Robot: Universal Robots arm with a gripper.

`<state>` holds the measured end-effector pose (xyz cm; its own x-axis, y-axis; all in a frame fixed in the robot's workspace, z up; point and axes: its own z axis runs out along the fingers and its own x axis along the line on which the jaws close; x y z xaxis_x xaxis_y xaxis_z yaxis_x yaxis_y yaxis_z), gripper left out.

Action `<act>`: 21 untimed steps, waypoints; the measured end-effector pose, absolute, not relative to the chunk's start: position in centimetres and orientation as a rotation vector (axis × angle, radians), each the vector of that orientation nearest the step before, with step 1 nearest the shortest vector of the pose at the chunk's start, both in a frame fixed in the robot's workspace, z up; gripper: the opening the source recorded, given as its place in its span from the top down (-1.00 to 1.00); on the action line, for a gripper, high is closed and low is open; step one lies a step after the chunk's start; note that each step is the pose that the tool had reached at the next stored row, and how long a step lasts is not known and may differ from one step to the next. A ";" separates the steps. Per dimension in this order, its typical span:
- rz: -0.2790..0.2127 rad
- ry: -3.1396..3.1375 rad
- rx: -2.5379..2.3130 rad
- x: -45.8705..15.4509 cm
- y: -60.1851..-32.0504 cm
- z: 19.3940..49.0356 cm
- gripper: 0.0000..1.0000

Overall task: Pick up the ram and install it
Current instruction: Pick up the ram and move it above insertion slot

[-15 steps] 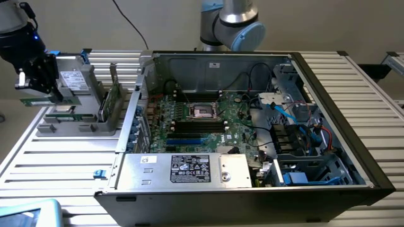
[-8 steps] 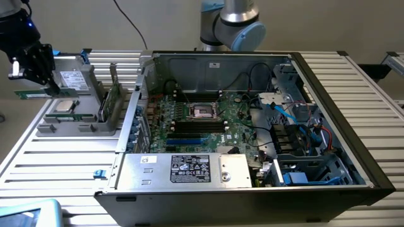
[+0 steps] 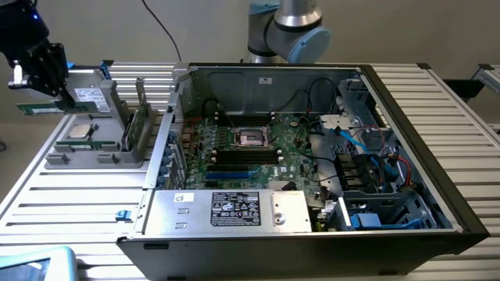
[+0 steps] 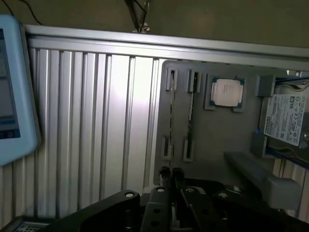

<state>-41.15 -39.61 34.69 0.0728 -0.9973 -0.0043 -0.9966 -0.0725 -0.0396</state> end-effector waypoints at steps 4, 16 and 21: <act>-0.033 2.115 -2.275 -40.2 -39.8 35.7 0.72; -0.030 2.113 -2.275 -36.5 -40.3 39.0 0.72; -0.029 2.113 -2.276 -34.7 -40.4 40.5 0.72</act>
<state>-34.67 -40.39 40.47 0.0745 -0.9972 -0.0109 -0.9965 -0.0740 -0.0388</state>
